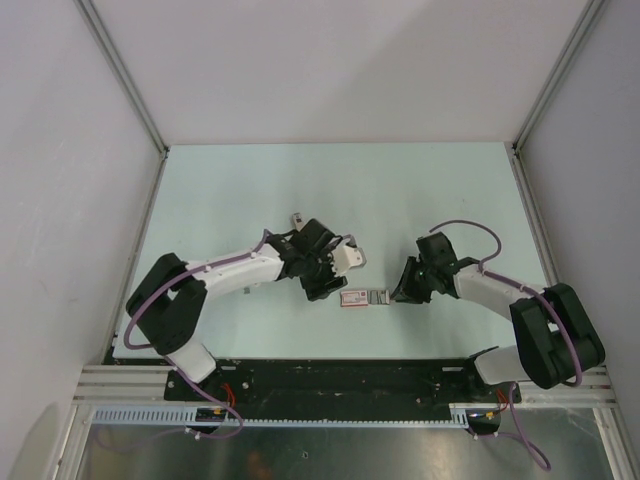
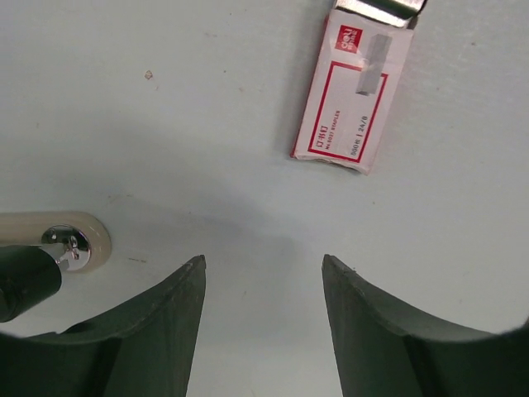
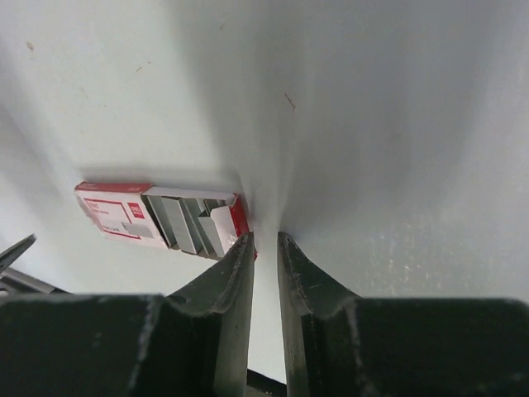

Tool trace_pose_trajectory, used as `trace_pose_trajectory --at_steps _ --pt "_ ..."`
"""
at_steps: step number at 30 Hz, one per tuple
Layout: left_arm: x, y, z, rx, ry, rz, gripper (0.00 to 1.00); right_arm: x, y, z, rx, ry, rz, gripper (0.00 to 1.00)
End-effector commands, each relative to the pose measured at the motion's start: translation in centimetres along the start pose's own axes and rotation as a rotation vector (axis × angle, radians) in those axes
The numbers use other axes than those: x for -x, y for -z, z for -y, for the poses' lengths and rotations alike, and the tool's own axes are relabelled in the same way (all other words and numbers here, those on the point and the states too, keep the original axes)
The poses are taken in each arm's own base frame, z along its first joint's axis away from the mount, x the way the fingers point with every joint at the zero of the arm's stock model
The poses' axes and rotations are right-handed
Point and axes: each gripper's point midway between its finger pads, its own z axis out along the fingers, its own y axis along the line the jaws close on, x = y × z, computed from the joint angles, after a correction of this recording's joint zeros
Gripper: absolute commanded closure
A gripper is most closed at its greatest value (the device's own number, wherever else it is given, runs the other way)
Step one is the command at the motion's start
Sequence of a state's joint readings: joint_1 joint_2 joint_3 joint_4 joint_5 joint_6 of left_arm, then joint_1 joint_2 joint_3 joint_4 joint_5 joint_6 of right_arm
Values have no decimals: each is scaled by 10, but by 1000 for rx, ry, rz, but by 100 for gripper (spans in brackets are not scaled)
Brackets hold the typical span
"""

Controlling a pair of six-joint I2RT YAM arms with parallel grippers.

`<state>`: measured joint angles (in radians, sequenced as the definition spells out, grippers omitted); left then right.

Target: Unload the staples from the stapler

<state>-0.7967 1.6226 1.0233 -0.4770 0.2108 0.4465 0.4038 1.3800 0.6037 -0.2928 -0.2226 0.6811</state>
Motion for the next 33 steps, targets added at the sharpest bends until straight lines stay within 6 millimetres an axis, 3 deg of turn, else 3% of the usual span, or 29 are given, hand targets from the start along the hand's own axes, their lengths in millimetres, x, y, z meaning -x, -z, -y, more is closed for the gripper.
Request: trace_pose_trajectory --at_steps 1,24,33 --pt "17 -4 -15 55 -64 31 37 1 -4 -1 64 -51 -2 78" --pt "16 -27 -16 69 -108 -6 38 10 -9 0 136 -113 9 80" --pt "13 -30 -15 70 -109 -17 39 16 0 2 168 -145 35 79"
